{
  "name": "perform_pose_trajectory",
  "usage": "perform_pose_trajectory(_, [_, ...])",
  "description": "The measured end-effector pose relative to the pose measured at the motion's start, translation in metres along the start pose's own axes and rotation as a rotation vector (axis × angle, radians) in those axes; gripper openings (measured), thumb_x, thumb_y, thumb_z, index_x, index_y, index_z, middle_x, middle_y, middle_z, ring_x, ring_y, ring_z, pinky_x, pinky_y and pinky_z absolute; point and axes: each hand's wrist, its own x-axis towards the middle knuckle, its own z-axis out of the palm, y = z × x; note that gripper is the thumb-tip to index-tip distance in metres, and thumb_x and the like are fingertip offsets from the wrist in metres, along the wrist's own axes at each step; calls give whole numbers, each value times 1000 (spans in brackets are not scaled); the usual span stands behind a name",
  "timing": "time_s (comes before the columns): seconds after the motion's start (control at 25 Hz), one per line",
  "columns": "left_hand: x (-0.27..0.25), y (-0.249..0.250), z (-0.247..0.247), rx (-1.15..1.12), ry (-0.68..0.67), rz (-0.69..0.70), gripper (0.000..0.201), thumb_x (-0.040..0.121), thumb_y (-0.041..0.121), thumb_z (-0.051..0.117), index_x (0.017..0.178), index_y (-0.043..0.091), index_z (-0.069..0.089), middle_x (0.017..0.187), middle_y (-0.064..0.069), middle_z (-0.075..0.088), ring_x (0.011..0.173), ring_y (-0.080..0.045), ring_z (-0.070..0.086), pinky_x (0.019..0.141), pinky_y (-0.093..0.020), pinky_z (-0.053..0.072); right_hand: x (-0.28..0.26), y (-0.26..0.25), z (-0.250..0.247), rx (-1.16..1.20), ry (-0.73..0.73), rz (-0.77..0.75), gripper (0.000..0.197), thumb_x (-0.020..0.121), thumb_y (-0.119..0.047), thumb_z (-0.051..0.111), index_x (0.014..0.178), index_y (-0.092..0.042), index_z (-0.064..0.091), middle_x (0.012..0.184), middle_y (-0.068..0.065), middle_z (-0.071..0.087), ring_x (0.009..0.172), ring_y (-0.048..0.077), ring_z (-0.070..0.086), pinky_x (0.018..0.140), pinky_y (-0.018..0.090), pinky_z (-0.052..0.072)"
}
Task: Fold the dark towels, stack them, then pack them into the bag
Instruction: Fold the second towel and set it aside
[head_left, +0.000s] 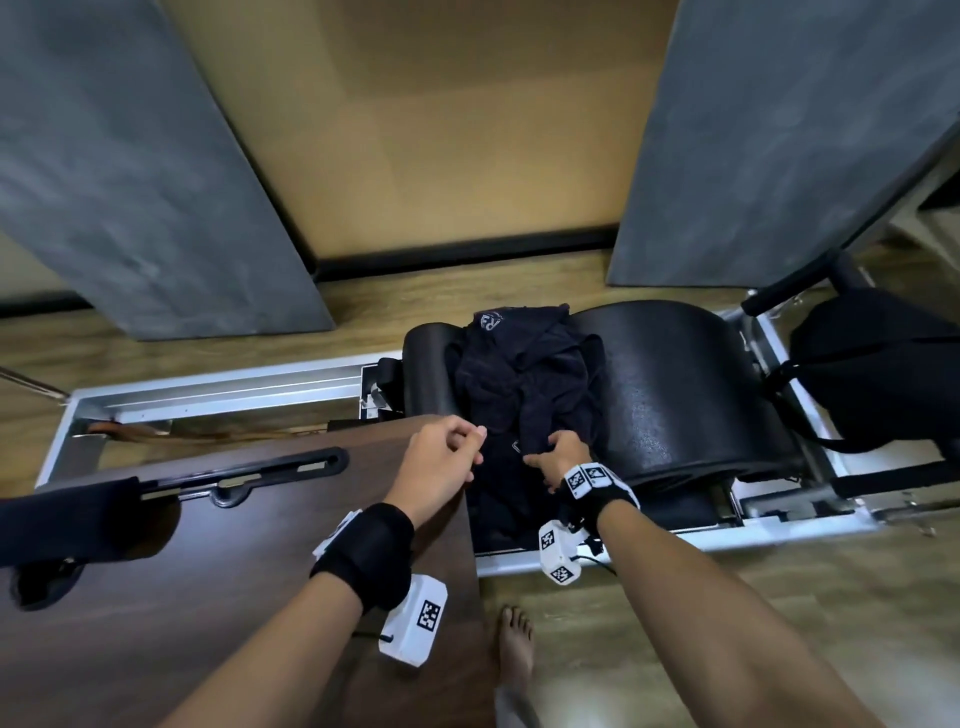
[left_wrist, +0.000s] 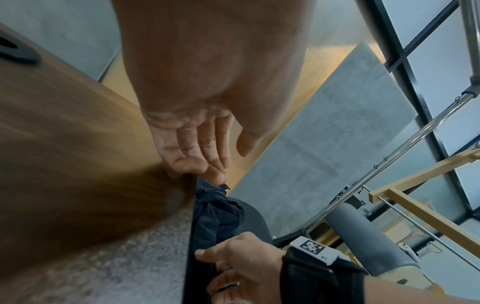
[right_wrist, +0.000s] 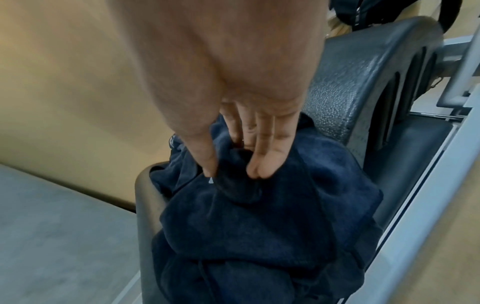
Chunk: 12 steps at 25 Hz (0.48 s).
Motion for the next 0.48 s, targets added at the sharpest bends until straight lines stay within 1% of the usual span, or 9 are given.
perform_pose_trajectory(0.08, [2, 7, 5, 3, -1, -1, 19, 105, 30, 64, 91, 19, 71, 78, -6, 76, 53, -8, 62, 49, -14, 42, 6, 1, -3, 7, 79, -58, 36, 84, -23, 85, 113, -5, 71, 116, 15, 71, 111, 34, 68, 98, 40, 54])
perform_pose_trajectory(0.12, [3, 9, 6, 4, -2, -1, 20, 105, 30, 64, 91, 18, 71, 78, -7, 76, 53, -9, 62, 51, -15, 43, 7, -1, -8, 45, 119, -117, 32, 83, -24, 86, 105, -5, 74, 111, 13, 74, 109, 31, 69, 97, 37, 53])
perform_pose_trajectory(0.16, [3, 11, 7, 4, -1, -1, 20, 105, 30, 63, 92, 17, 71, 79, -7, 76, 54, -9, 62, 52, -15, 43, 6, -4, -14, 102, 159, -186, 31, 81, -24, 87, 104, -6, 76, 109, 11, 75, 108, 28, 69, 98, 35, 52])
perform_pose_trajectory(0.24, [3, 16, 7, 11, 0, 0, 19, 105, 31, 63, 95, 16, 72, 81, -8, 76, 56, -10, 63, 52, -16, 43, 0, -19, -35, 254, 218, -331, 29, 79, -21, 89, 102, -7, 78, 105, 7, 76, 103, 21, 69, 98, 36, 53])
perform_pose_trajectory(0.32, [1, 21, 7, 14, 0, 7, 19, 105, 30, 63, 96, 15, 72, 82, -8, 76, 57, -10, 63, 52, -15, 43, -9, -37, -61, 407, 206, -475, 17, 79, -18, 88, 92, -12, 78, 96, 4, 78, 91, 13, 69, 88, 35, 55])
perform_pose_trajectory(0.36, [-1, 24, 6, 7, 2, 18, 19, 105, 29, 63, 96, 15, 72, 82, -8, 76, 58, -10, 63, 52, -15, 44, -16, -47, -75, 456, 177, -534, 14, 80, -17, 87, 89, -15, 76, 95, 3, 78, 89, 11, 70, 85, 31, 54])
perform_pose_trajectory(0.4, [-3, 28, 5, 1, 6, 38, 17, 105, 27, 63, 96, 16, 72, 83, -8, 76, 61, -11, 64, 54, -17, 46, -25, -57, -89, 491, 143, -588, 13, 81, -18, 85, 88, -16, 74, 95, 3, 78, 89, 10, 71, 84, 29, 53])
perform_pose_trajectory(0.44, [-6, 31, 4, -6, 14, 62, 15, 105, 27, 64, 97, 16, 72, 85, -6, 75, 66, -13, 66, 59, -21, 49, -36, -67, -102, 517, 109, -639, 12, 81, -18, 83, 88, -15, 73, 96, 5, 78, 90, 12, 72, 84, 30, 54])
perform_pose_trajectory(0.48, [-9, 34, 2, -17, 25, 90, 13, 104, 26, 64, 100, 17, 72, 88, -6, 75, 74, -17, 68, 67, -26, 54, -49, -77, -114, 545, 75, -690, 12, 81, -18, 80, 88, -15, 71, 96, 8, 78, 92, 17, 73, 82, 32, 56])
